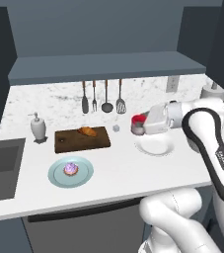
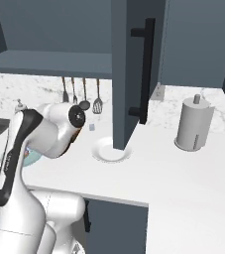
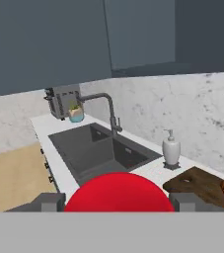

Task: From the different types of pastries on the counter, select a croissant and place it on the cutting board. Then retrieve a jar of jam from the cabinet and place it alongside the croissant on the cutting board.

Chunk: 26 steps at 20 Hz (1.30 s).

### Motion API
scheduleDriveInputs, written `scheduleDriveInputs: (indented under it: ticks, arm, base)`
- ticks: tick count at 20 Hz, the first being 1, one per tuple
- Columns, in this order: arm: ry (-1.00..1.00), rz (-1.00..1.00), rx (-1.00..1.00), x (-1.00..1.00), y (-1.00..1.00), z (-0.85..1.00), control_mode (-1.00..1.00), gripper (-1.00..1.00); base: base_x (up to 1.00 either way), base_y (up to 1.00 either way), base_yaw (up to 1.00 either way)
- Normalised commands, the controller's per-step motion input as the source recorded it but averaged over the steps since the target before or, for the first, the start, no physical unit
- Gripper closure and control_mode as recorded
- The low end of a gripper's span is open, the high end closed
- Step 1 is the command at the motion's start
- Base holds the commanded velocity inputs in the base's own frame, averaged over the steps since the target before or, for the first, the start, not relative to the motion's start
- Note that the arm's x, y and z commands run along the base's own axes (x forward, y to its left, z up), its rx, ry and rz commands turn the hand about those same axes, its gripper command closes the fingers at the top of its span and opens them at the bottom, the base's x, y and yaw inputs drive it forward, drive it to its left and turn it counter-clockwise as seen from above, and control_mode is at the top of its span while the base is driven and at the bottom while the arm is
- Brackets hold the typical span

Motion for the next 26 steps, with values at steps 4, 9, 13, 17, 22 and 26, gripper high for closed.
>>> scheduleDriveInputs:
  ticks: [4, 9, 13, 17, 22, 26]
  arm:
    - [0.0, 0.15, 0.03, 0.84, 0.13, -0.84, -1.0, 1.0]
    - [0.0, 0.12, 0.0, 0.97, 0.17, -0.84, -1.0, 1.0]
    - [0.0, 0.07, 0.0, 1.0, 0.08, -0.64, -1.0, 1.0]
    - [0.01, 0.0, 0.0, 1.0, -0.06, -0.11, -1.0, 1.0]
    - [0.2, -0.02, -0.11, 0.87, -0.18, -0.35, -1.0, 1.0]
    - [0.07, -0.01, -0.06, 0.11, 0.0, -0.09, -1.0, 1.0]
  base:
    - [0.0, 0.0, 0.0]
    - [0.0, 0.0, 0.0]
    - [0.0, 0.0, 0.0]
    - [0.0, 0.0, 0.0]
    - [0.0, 0.0, 0.0]
    - [0.0, 0.0, 0.0]
